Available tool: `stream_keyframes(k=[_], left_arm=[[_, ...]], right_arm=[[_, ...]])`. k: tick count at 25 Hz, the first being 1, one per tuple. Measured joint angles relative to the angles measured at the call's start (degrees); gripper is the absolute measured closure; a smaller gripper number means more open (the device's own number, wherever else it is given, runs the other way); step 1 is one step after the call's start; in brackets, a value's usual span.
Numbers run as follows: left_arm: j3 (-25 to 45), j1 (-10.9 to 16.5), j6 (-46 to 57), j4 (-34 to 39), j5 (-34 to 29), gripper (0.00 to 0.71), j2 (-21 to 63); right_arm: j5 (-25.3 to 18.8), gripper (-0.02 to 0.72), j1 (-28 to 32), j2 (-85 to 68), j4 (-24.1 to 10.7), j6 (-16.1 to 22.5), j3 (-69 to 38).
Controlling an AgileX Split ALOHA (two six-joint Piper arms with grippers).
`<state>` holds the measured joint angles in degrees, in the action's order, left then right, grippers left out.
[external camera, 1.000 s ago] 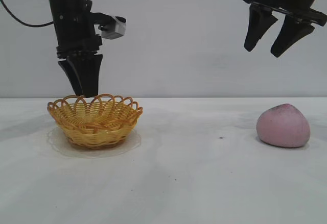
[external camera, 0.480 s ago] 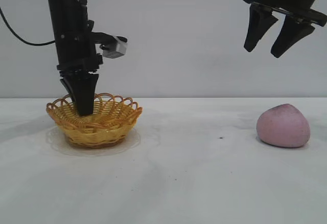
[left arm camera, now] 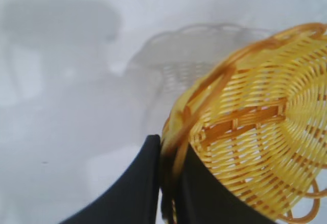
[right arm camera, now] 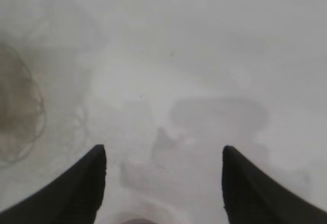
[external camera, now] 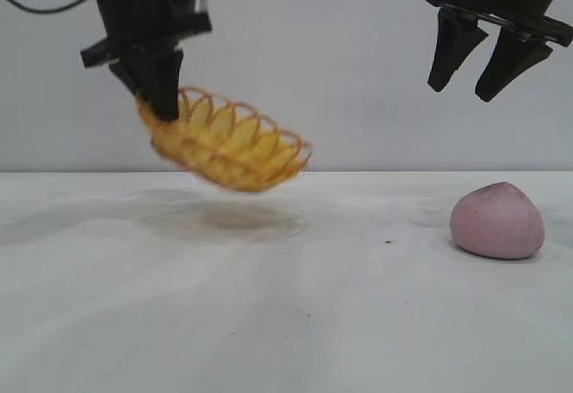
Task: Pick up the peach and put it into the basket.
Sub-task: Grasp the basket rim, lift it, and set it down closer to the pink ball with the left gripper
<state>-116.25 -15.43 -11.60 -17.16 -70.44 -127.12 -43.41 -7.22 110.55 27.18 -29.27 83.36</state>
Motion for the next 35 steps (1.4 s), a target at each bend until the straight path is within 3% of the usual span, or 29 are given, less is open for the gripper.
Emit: stream_keyframes(k=[5, 10, 17, 22, 28, 35], left_arm=[[2.44, 0.00, 4.07, -5.65, 0.21, 0.710, 1.43], [14.09, 0.00, 4.61, -9.72, 2.07, 0.710, 5.42], [37.08, -0.53, 3.94, -22.11, 20.91, 0.710, 15.68], [48.36, -3.99, 1.48, -28.52, 30.86, 0.710, 17.25], [51.33, -6.35, -2.06, -34.38, 39.22, 0.710, 17.25], [51.35, -6.54, -2.27, -35.45, 40.84, 0.710, 15.18]], right_arm=[[0.23, 0.241, 0.00, 0.00, -0.08, 0.00, 0.00], [0.46, 0.241, 0.00, 0.00, -0.08, 0.00, 0.00], [0.84, 0.241, 0.00, 0.00, -0.08, 0.00, 0.00], [1.09, 0.241, 0.00, 0.00, -0.08, 0.00, 0.00], [1.22, 0.241, 0.00, 0.00, -0.08, 0.11, 0.00], [1.34, 0.241, 0.00, 0.00, -0.08, 0.22, 0.00]])
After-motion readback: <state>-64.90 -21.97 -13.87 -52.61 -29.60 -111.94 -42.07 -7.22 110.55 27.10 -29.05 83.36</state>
